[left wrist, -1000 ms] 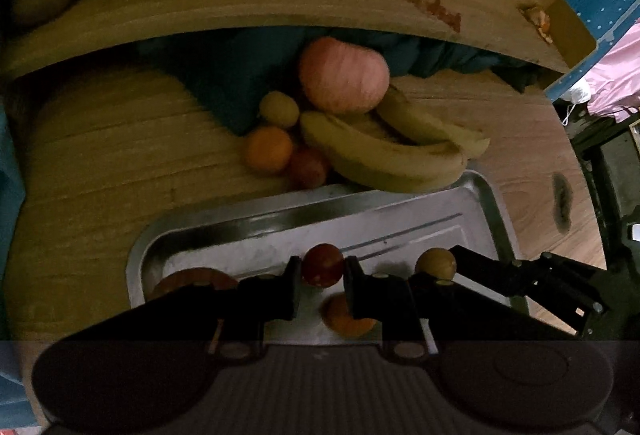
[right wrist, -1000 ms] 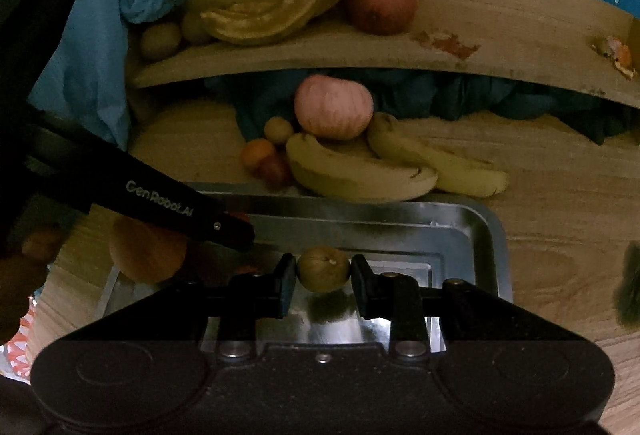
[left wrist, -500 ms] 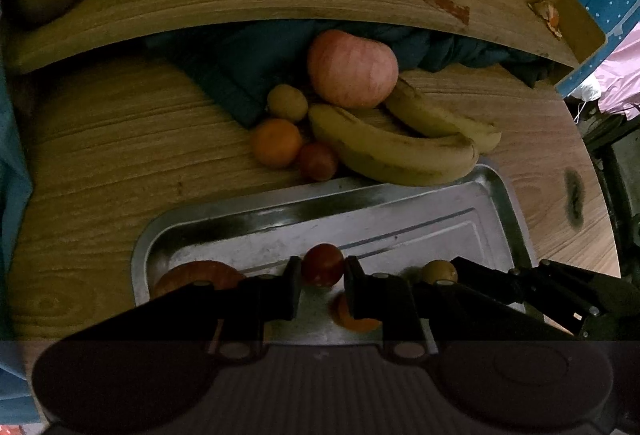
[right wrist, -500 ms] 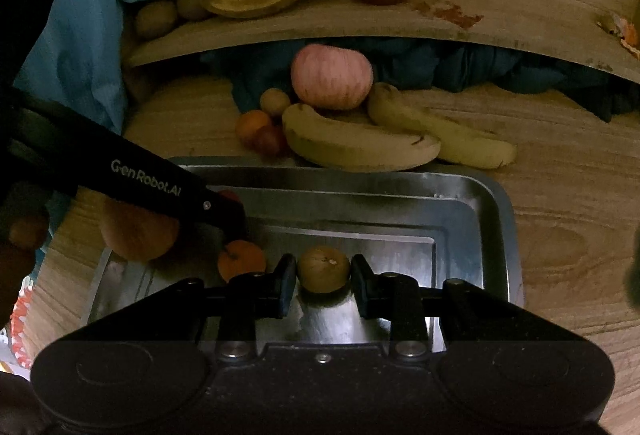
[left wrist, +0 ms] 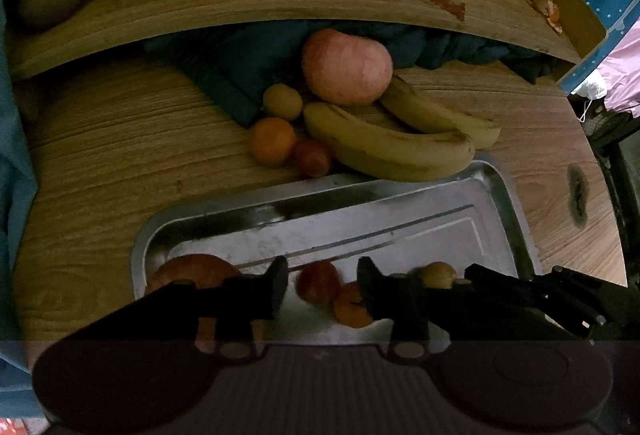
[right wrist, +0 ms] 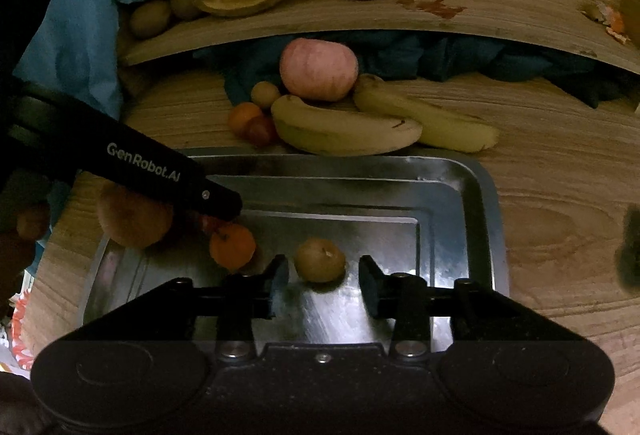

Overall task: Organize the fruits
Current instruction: 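Lower the red fruit onto the tray with the left tool while the right tool releases the tan fruit, then withdraw both open tools from the tray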

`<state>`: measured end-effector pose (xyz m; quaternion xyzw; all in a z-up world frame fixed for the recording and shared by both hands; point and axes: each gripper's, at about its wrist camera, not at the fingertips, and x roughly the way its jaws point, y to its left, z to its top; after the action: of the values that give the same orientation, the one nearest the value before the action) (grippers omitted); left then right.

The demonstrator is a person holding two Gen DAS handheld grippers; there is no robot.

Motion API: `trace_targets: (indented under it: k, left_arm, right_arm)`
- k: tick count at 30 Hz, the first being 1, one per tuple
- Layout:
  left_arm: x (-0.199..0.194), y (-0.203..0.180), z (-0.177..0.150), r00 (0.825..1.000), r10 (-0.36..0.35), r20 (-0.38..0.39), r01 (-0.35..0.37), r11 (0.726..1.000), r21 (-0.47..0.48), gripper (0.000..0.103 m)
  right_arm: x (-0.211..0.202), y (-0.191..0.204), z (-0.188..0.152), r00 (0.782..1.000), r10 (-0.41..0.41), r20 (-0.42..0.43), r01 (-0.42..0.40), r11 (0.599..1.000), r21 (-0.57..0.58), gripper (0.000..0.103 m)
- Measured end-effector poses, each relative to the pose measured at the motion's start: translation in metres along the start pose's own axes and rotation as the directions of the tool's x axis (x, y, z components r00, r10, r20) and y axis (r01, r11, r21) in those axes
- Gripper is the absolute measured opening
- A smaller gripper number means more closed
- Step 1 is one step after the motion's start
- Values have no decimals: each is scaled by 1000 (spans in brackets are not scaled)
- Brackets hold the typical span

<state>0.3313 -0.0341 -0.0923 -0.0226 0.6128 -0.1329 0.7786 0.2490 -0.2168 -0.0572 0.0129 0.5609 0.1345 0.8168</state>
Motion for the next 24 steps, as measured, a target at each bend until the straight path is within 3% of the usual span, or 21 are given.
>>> trace_targets:
  k: [2,7,15,19,24]
  left_arm:
    - [-3,-4,-3,1000,6,11,-6,1000,2,52]
    - [-12,-12,-15,998,23,51,-23,1000,-5,76]
    - [-36,-24,-40,992,60,111,-56,997,-45,97]
    - [-51,-25,-56,983,100,155,-90,993,-70,103]
    - [-65,-24,-80,969,167,181,-146,982,-120,103]
  right_arm:
    - [-4,-2,-3,1000,1,10,-1,1000,0,50]
    - [-17,-10,-12,1000,10,22,-10,1000,-3,73]
    - [-41,-20,-28,999,35,37,-34,998,-47,100]
    - [-52,-25,-39,998,40,40,-37,997,-63,102]
    - [-70,-31,-53,998,33,54,-28,996,-85,102]
